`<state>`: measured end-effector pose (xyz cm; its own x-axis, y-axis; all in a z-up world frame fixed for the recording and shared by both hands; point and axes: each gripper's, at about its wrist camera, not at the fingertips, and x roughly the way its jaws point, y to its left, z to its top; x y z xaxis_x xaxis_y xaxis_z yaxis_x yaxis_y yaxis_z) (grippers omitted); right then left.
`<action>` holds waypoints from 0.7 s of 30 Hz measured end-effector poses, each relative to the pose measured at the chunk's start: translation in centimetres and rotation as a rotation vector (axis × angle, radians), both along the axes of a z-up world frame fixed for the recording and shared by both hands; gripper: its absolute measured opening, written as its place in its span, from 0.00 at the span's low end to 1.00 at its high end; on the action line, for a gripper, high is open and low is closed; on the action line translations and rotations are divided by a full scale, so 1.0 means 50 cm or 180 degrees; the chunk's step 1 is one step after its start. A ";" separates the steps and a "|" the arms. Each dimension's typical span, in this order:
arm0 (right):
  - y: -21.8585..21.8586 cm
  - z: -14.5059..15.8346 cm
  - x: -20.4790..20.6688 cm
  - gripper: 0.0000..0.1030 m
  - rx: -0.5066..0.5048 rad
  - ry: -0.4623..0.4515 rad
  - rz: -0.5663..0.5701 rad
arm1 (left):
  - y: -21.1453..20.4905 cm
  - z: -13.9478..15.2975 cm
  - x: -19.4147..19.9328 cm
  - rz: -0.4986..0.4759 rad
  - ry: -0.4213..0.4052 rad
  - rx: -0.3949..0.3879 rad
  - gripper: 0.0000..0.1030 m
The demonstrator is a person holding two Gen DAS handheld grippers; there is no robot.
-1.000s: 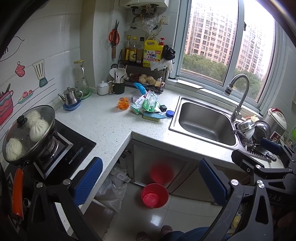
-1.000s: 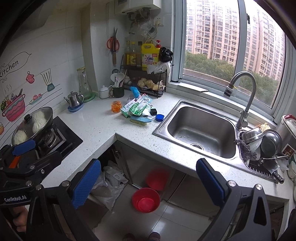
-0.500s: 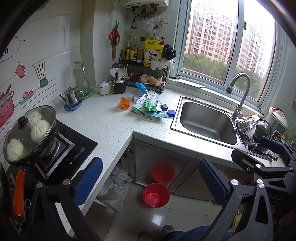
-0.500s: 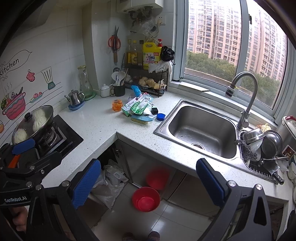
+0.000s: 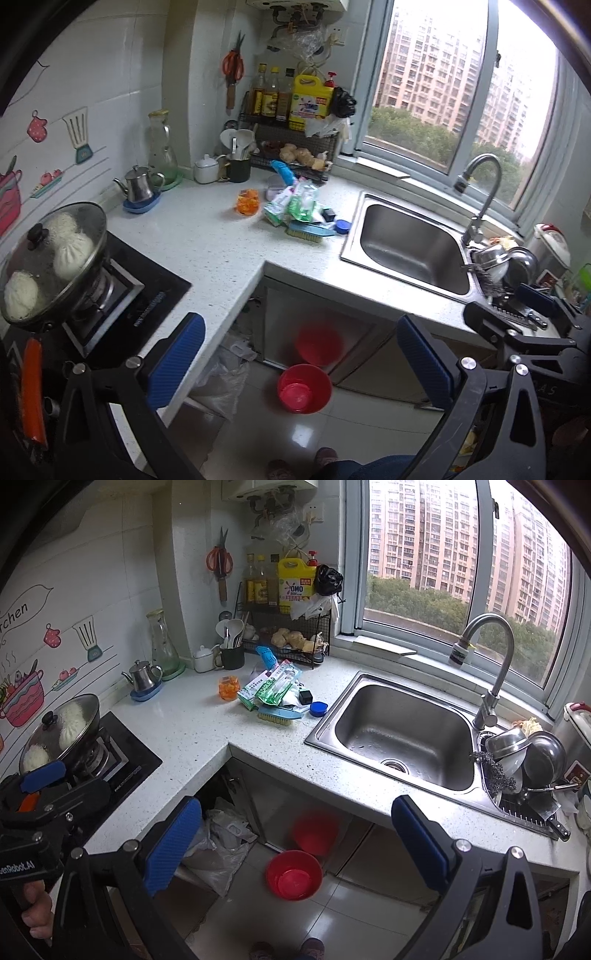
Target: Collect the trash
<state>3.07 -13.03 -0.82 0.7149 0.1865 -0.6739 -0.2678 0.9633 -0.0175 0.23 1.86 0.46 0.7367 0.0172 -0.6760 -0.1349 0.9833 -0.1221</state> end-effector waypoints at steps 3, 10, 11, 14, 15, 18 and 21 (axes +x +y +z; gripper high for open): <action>0.003 0.000 0.009 1.00 -0.0010 0.0005 -0.0033 | 0.005 -0.001 0.012 0.0050 0.0082 0.0147 1.00; 0.009 0.001 0.036 1.00 -0.0027 0.0005 -0.0089 | 0.033 -0.005 0.049 0.0020 0.0147 0.0082 1.00; 0.009 0.000 0.043 1.00 -0.0026 0.0003 -0.0093 | 0.038 -0.003 0.055 0.0030 0.0131 0.0082 1.00; 0.009 0.001 0.063 1.00 -0.0038 -0.0034 -0.0103 | 0.049 0.008 0.064 0.0224 -0.0009 0.0311 1.00; 0.008 0.001 0.071 1.00 -0.0035 -0.0032 -0.0106 | 0.054 0.010 0.069 0.0258 -0.0038 0.0364 1.00; 0.012 -0.001 0.099 1.00 -0.0036 -0.0023 -0.0093 | 0.070 0.009 0.093 0.0194 0.0012 0.0311 1.00; 0.016 -0.003 0.127 1.00 -0.0048 -0.0024 -0.0057 | 0.076 0.009 0.120 0.0247 0.0052 0.0391 1.00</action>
<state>9.42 -12.24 -0.96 0.7232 0.1635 -0.6710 -0.2502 0.9676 -0.0339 6.24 5.67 0.91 0.7189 0.1570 -0.6772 -0.2121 0.9772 0.0014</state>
